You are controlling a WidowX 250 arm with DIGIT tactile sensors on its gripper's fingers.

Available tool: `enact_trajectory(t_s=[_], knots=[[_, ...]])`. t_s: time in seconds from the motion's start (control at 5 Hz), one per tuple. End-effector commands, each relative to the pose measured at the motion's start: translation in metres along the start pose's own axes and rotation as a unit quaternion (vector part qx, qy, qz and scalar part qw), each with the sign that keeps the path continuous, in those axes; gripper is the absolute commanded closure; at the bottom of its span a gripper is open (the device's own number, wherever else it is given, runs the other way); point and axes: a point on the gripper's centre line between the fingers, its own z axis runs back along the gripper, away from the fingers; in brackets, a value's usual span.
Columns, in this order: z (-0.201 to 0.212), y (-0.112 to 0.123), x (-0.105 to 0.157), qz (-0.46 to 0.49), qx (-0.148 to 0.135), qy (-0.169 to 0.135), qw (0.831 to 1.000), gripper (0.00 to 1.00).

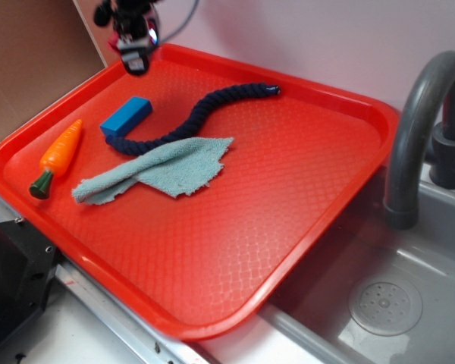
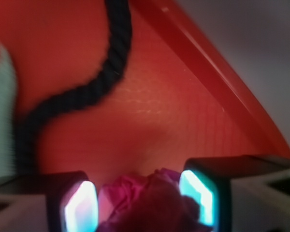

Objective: Grab the red paper.

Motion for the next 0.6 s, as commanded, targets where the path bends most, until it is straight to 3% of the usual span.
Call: enact_trajectory(t_s=[0.0, 0.2, 0.4], knots=[[0.117, -0.044, -0.016, 0.243, -0.064, -0.077, 0.965, 1.00], [0.135, -0.062, -0.016, 0.361, -0.035, -0.089, 0.927, 1.00], [0.122, -0.060, -0.007, 0.344, -0.036, -0.078, 0.935, 1.00]])
